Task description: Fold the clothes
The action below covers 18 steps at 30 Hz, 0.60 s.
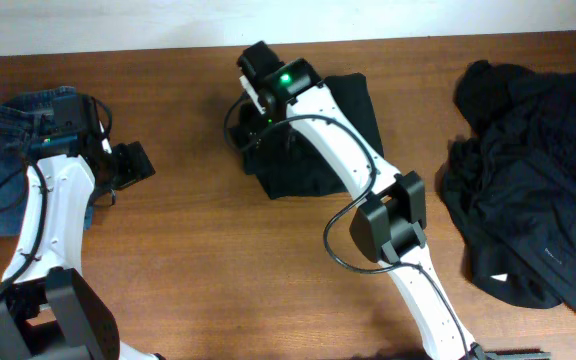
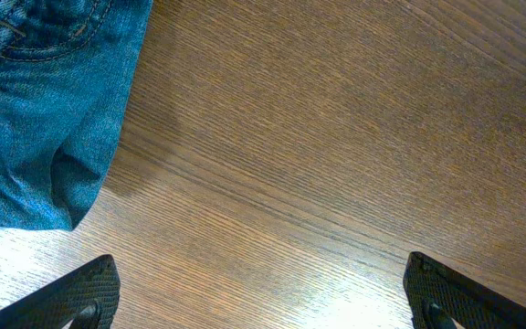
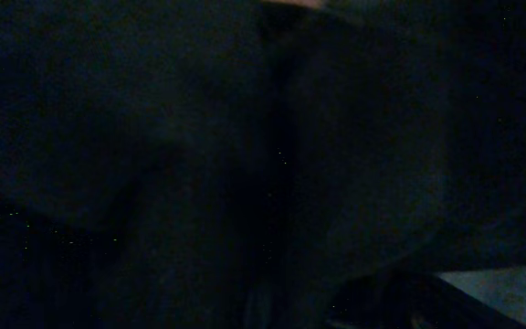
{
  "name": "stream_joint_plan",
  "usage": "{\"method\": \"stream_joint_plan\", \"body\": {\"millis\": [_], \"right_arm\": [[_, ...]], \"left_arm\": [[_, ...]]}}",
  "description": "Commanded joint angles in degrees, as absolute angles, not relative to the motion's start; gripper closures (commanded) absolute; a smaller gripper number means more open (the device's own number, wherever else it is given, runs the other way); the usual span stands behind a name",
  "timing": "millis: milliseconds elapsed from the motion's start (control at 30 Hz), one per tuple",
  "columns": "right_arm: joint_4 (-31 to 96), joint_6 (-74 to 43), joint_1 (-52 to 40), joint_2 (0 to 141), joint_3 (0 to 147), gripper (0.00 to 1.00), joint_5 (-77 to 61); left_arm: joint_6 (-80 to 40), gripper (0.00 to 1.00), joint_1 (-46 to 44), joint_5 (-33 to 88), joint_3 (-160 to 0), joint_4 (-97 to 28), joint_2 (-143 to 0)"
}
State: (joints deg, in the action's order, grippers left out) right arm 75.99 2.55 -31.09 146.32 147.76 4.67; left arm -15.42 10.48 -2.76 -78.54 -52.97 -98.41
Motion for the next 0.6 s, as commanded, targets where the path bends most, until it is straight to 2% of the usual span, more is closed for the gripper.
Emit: {"method": "stream_joint_plan", "body": {"millis": [0, 133, 267, 433, 567], "right_arm": [[79.29, 11.40, -28.18, 144.03, 151.52, 0.05, -10.98], [85.17, 23.38, -27.57, 144.03, 153.25, 0.01, -33.01], [89.06, 28.49, -27.90, 144.05, 153.23, 0.01, -39.24], [87.66, 26.79, -27.29, 144.03, 153.27, 0.01, -33.76], [87.24, 14.59, -24.08, 144.03, 157.25, 0.01, -17.30]], "left_arm": [[-14.70, 0.01, 10.66, -2.07, -78.81, -53.01, -98.54], [-14.70, 0.01, 10.66, -2.07, -78.78, -53.01, -98.54], [-14.70, 0.01, 10.66, -2.09, -78.78, -52.97, -98.54], [-14.70, 0.01, 10.66, -2.09, -78.78, -52.99, -98.54], [-14.70, 0.01, 10.66, -2.09, -78.78, -52.95, -98.54]]}}
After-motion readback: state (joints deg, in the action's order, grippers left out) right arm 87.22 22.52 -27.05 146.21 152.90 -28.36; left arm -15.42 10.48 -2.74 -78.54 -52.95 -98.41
